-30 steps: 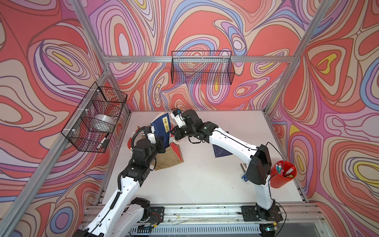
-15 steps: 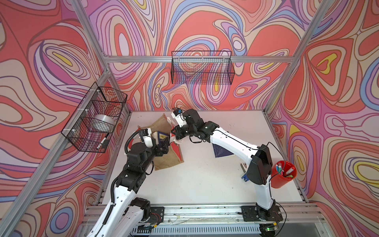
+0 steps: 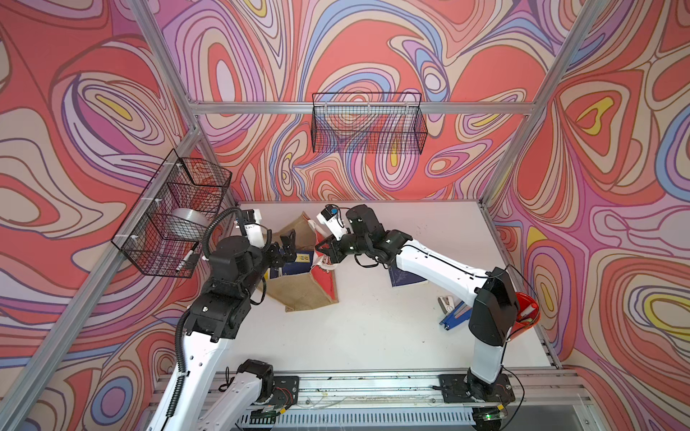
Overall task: Put the books into the canvas bag
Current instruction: Adjust the canvas bag at the center of the board.
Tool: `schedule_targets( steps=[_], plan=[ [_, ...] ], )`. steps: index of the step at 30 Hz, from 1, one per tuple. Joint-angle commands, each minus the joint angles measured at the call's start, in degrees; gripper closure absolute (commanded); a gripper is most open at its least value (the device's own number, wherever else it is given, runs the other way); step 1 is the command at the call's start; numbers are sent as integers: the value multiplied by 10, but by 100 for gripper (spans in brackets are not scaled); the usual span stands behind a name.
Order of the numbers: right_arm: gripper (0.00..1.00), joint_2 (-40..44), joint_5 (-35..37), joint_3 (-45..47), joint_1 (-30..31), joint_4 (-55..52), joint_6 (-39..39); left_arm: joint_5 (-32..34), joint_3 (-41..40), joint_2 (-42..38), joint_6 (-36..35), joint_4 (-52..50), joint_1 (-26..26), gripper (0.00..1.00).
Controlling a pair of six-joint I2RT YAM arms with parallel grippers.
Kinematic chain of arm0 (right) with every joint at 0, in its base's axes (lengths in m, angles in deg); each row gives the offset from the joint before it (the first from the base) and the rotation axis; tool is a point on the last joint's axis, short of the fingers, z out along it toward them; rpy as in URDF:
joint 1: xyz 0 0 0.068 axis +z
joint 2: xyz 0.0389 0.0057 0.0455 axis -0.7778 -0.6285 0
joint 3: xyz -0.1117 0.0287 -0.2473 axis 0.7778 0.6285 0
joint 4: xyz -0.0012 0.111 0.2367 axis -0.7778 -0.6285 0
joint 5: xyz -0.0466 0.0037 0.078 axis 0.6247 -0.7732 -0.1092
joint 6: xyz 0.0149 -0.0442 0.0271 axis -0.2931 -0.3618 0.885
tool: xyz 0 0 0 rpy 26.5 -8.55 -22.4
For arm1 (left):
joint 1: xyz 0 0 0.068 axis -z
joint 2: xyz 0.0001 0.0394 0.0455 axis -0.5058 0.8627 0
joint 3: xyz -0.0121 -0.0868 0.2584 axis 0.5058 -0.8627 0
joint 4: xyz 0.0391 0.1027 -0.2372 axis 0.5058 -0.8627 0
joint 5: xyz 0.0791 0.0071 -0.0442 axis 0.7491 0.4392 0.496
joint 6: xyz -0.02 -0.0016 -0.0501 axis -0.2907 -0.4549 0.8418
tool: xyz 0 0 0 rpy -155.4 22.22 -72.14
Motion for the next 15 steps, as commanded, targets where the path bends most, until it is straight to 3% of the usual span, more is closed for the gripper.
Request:
schedule_targets(
  steps=[1, 4, 8, 10, 13, 15],
  plan=[
    [100, 76, -45, 68, -10, 95, -49, 13, 19, 26, -5, -103, -15, 0],
    [100, 119, -74, 171, -41, 174, -36, 3, 9, 30, 1, -101, -27, 0],
    [99, 143, -52, 206, -81, 174, 13, -43, 18, 43, 2, -110, -47, 0],
    [83, 146, -25, 196, -82, 145, 10, -78, 21, 47, -2, -99, -47, 0],
    [75, 142, 19, 175, -82, 112, 21, -101, 32, 60, -4, -101, -47, 0],
    [60, 138, 28, 165, -83, 96, 25, -105, 40, 66, -8, -110, -47, 0]
  ],
)
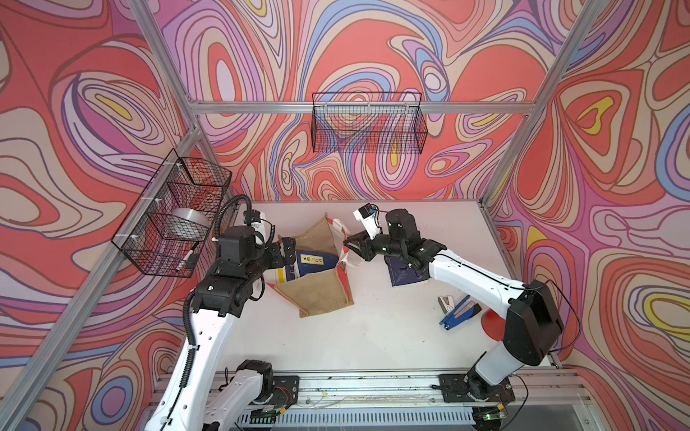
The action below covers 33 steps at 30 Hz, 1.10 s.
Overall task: Put the books into the canvas bag
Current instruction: Adjust the canvas bag at the center of the board, then pick up the book from the center of the board.
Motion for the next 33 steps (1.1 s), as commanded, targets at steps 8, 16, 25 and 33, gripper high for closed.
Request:
schedule_targets(
  steps=[8, 16, 25, 33],
  plan=[
    [46, 7, 40, -30, 1, -29, 14, -126, 47, 11, -23, -20, -2, 0],
    [37, -5, 90, -29, -87, -117, 107, -238, 80, 39, -3, 13, 56, 0],
    [14, 4, 65, 81, -263, -154, 134, -196, 89, 188, 63, 153, 281, 0],
    [10, -21, 15, 152, -343, -127, 126, -220, 114, 395, 124, 300, 326, 0]
  ],
)
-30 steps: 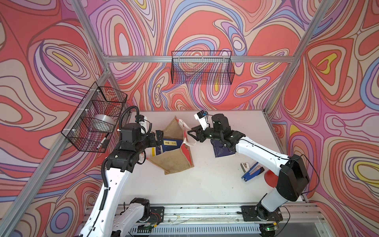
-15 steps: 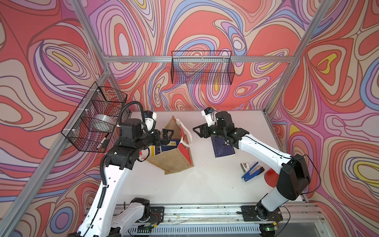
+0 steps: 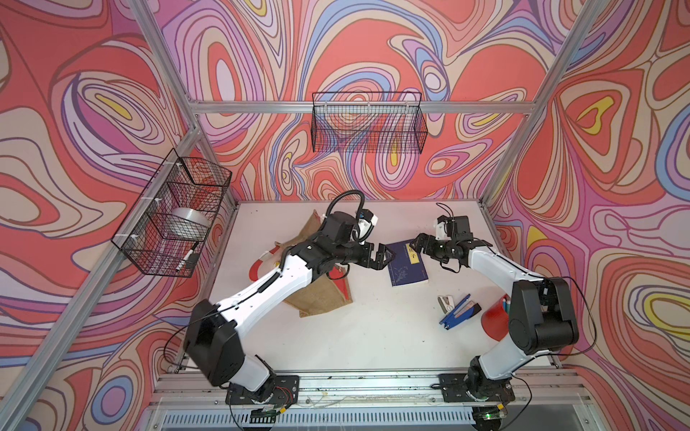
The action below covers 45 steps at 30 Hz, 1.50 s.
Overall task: Put the books into the canvas bag
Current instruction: Pick up the book from the center of the board.
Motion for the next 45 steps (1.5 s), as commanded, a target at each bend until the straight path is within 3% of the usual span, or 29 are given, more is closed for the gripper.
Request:
schedule_targets(
  steps=[1, 9, 15, 28, 38, 45],
  plan=[
    [10, -25, -26, 10, -13, 6, -9, -16, 29, 57, 37, 74, 9, 0],
    [10, -100, -53, 9, -21, 24, -27, -26, 83, 212, 75, 116, 9, 0],
    [11, -135, -74, -2, -25, 21, -41, 1, 93, 279, 92, 129, 9, 0],
    [11, -135, -116, 19, -26, 11, -52, -9, 107, 356, 150, 179, -5, 0],
    [14, -135, -186, 69, -26, 74, -18, -35, 49, 372, 229, 315, -14, 0],
    [28, -155, -244, 81, -25, 146, 29, -49, 24, 366, 244, 348, -20, 0]
  ],
)
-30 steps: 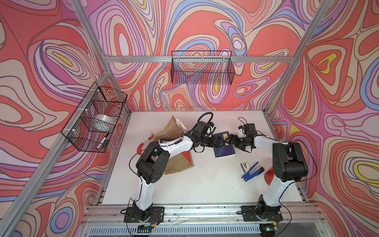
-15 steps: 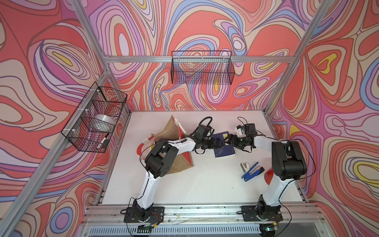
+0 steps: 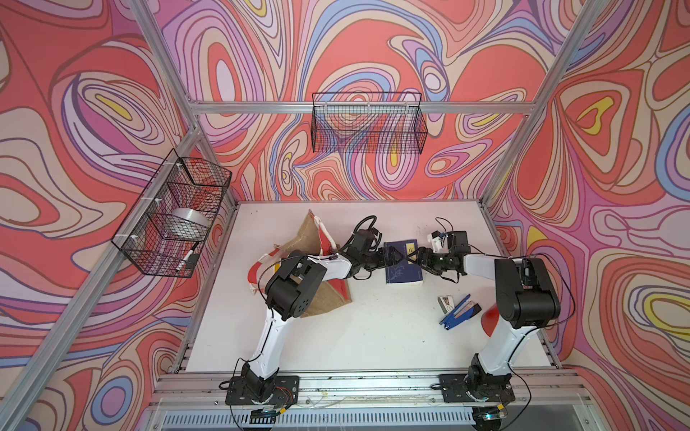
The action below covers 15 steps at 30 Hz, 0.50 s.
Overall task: Put the books into the canvas bag
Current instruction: Pick up the book from the center of the board.
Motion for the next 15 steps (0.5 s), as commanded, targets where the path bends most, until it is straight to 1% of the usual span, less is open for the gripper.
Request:
schedule_targets(
  steps=[1, 4, 6, 13, 15],
  plan=[
    [32, -32, -57, 22, 12, -2, 36, -19, -17, 5, 20, 16, 5, 0],
    [43, -32, -61, 24, 12, 5, 40, -23, -22, 7, 27, 27, 3, 0],
    [48, -33, -62, 27, 12, 12, 47, -26, -22, 9, 31, 32, 3, 0],
    [71, -35, -70, 35, 17, 57, 84, -33, -26, 5, 34, 41, 3, 0],
    [74, -36, -65, 34, 17, 57, 84, -38, -27, 0, 34, 45, 2, 0]
  ],
)
